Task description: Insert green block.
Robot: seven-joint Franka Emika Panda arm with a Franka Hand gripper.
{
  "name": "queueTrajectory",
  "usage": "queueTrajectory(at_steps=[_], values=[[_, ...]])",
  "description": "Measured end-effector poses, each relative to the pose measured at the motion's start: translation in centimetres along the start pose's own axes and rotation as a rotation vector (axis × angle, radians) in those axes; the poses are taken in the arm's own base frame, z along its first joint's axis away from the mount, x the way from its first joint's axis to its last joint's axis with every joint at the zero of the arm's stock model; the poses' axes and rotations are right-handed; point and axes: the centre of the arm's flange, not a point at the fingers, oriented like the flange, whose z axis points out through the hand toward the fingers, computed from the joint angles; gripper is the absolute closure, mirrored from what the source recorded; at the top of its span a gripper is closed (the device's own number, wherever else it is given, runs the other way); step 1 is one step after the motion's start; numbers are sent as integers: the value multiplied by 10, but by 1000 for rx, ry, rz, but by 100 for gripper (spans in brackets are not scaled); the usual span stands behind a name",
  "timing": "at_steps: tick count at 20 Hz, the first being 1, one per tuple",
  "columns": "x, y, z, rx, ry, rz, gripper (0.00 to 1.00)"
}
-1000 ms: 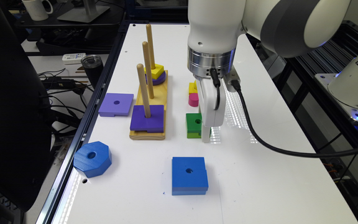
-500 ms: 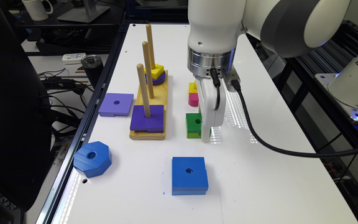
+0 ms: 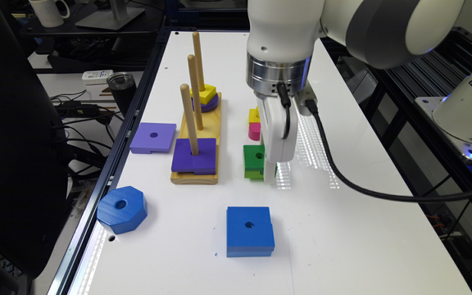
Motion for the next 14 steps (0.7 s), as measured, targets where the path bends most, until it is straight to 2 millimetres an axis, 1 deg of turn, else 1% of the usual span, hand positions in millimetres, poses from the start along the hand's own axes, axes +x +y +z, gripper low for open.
queueTrajectory(at_steps=[7,14], values=[[-2,-2,-34,-8,15,6,100],[-4,0,-77,-7,19,8,100]])
